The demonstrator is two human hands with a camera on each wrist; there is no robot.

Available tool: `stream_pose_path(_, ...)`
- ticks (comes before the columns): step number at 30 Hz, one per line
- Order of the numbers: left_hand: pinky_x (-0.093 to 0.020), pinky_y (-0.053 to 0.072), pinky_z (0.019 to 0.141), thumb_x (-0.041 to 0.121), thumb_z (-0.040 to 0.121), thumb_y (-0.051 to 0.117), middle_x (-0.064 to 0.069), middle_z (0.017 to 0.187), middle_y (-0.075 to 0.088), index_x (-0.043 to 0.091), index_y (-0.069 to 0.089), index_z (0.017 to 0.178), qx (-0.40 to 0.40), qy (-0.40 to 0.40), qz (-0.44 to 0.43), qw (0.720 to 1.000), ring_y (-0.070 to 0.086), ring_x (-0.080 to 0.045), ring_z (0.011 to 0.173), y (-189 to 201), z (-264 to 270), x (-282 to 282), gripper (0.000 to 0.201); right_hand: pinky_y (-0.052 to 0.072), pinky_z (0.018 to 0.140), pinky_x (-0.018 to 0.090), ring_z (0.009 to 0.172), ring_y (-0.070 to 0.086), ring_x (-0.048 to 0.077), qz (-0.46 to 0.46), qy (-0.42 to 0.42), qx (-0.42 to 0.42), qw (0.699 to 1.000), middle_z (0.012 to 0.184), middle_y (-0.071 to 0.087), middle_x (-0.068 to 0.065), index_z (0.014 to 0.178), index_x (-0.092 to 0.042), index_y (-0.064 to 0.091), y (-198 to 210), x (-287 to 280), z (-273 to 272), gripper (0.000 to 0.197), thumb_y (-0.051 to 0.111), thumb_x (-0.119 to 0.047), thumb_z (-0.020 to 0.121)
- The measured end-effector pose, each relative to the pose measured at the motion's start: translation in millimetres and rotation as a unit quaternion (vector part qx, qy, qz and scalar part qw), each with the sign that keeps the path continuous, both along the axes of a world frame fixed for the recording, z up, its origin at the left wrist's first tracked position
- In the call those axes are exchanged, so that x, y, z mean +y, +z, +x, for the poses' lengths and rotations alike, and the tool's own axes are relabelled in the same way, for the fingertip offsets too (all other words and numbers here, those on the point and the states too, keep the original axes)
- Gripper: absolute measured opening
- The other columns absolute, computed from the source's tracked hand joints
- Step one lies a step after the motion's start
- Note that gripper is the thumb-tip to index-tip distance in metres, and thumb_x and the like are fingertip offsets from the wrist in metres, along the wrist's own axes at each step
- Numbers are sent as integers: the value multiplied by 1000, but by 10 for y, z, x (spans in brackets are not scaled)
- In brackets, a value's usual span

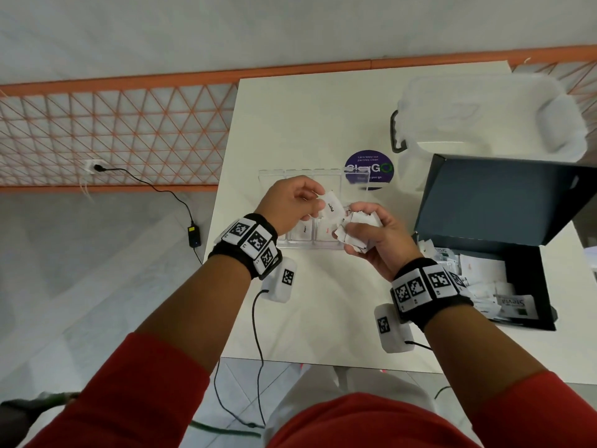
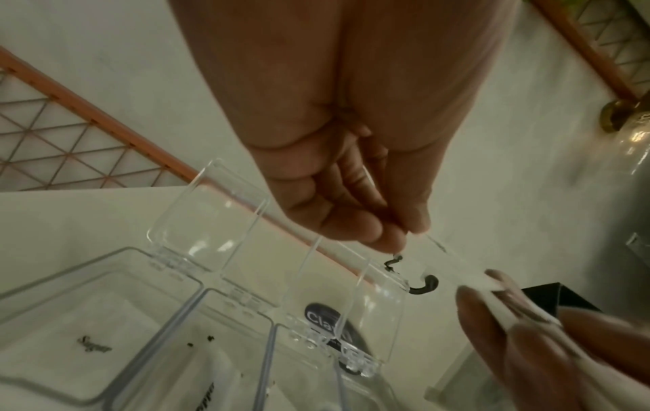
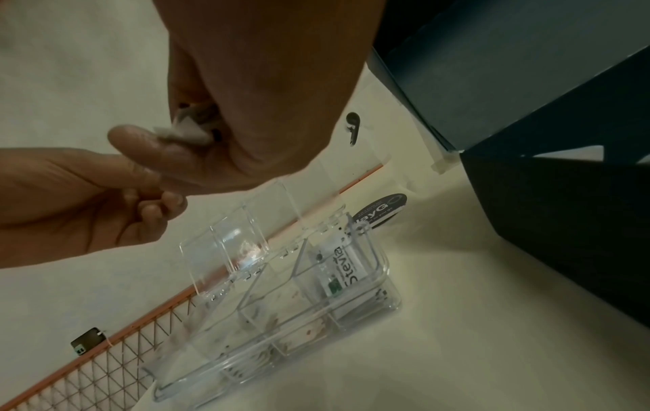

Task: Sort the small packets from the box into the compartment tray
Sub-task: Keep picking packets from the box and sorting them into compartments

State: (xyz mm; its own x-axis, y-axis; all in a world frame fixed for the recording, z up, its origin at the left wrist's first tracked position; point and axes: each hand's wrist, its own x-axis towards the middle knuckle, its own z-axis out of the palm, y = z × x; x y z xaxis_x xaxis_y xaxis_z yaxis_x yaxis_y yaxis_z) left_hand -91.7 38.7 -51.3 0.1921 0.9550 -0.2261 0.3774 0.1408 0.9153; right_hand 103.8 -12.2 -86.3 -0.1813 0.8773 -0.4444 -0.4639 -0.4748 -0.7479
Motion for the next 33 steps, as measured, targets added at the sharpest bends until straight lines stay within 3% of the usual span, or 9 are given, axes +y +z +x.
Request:
stream_pose_path(5,-21,53,62,8,84,69,1,75,68,24,68,85,26,28,35,999,63,-7,63,-42,-130,92,17,56,55,30,91,71,33,11,5,6,1000,106,72,7,99,-17,66,-13,-2,22,32,66,11,83)
stream_pose_path(8,-23,52,72,10,84,70,0,80,70,24,69,87,72,48,46,995,65,-9,71,-116,-232,144,14,55,55,30,93,71,35,14,5,4,1000,107,71,7,96,-19,68,-33,-10,43,32,66,11,83)
stream_pose_path(13,-8,42,68,18,85,70,2,89,70,26,69,89,198,36,28,979,62,-6,81,-329,-305,160,9,55,56,31,94,71,39,21,3,8,1000,106,70,7,91,-22,71,-63,-8,81,32,66,9,84)
stream_pose_path(18,-29,52,83,17,85,69,0,91,70,19,70,92,284,5,-2,959,64,-17,88,-528,-217,139,8,56,57,31,91,72,39,23,4,21,1000,104,70,6,94,-20,70,-73,7,104,32,66,10,84)
stream_pose_path(24,-31,48,84,12,90,61,-7,111,64,12,66,107,375,-60,32,925,60,-23,99,-664,-145,132,18,59,65,39,97,70,40,-10,18,88,996,110,70,10,105,-14,67,-76,6,195,38,51,-1,73)
stream_pose_path(27,-29,46,85,17,92,59,-4,112,60,12,66,107,354,-45,94,929,58,-20,99,-608,-122,107,18,58,65,39,95,71,38,-14,15,99,995,107,70,10,103,-14,67,-87,7,226,43,46,3,70)
stream_pose_path(29,-24,48,79,26,90,62,6,97,64,18,69,93,275,0,115,954,59,-8,88,-494,-44,66,11,58,64,39,94,72,37,-9,14,82,996,106,72,10,98,-17,71,-101,2,225,42,48,9,73)
stream_pose_path(31,-11,44,65,40,84,67,17,79,66,29,68,80,174,0,83,981,57,6,70,-323,96,-4,12,59,63,38,92,73,35,-3,9,65,998,106,73,9,94,-20,73,-116,0,207,43,50,13,77)
stream_pose_path(33,-7,41,57,53,74,72,19,78,66,35,67,80,112,-43,28,992,57,7,63,-181,256,-102,20,59,65,37,90,73,31,2,4,45,999,104,73,8,91,-21,73,-114,3,189,41,54,13,80)
